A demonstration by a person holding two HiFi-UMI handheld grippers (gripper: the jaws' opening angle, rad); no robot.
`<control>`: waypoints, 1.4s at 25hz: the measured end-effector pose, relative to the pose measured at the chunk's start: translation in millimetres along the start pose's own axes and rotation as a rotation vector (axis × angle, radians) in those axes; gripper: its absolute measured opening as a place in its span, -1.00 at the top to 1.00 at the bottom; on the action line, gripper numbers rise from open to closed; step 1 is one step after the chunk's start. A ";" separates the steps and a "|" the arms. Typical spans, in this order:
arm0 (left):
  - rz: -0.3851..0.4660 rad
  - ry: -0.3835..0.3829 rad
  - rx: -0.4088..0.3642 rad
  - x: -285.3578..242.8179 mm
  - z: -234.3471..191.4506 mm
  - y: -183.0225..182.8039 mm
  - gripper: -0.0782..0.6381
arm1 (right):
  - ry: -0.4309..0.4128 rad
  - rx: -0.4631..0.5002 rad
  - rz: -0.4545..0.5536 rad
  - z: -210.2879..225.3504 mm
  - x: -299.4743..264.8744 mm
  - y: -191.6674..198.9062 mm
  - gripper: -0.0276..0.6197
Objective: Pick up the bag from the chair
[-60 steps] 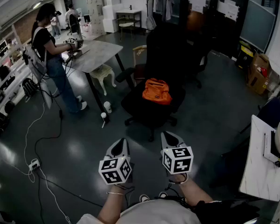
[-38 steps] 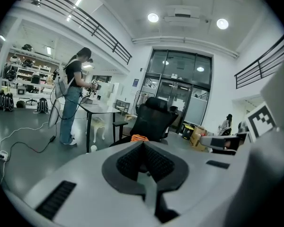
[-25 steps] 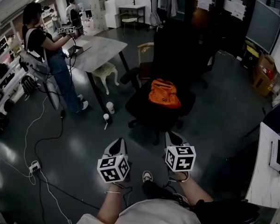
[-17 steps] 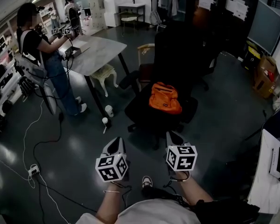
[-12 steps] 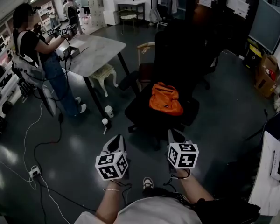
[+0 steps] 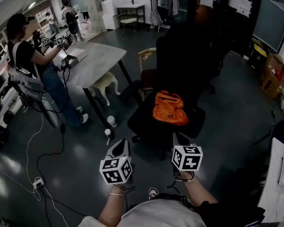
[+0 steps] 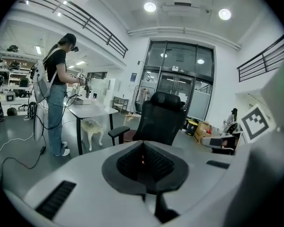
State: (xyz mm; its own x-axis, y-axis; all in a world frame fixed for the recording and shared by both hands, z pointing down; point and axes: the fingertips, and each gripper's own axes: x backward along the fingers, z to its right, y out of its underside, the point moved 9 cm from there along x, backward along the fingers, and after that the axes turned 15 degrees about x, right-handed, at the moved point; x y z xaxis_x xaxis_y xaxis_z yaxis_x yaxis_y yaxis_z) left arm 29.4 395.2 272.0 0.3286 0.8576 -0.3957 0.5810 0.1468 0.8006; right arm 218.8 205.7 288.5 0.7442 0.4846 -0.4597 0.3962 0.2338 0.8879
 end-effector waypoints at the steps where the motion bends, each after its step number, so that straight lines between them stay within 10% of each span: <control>1: -0.003 -0.003 0.002 -3.4 -1.2 -0.6 0.74 | 0.000 -0.001 -0.001 1.6 -3.5 -0.7 0.81; 35: -0.147 0.241 -0.103 -206.9 -6.9 -93.2 0.74 | 0.275 -0.143 -0.050 54.6 -107.0 -44.0 0.81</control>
State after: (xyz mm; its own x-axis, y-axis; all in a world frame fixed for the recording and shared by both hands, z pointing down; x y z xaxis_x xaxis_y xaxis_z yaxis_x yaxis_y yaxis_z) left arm -97.9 207.5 282.4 0.0528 0.9140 -0.4023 0.5265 0.3169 0.7889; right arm 151.1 97.5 297.6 0.5447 0.6747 -0.4980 0.3344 0.3698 0.8668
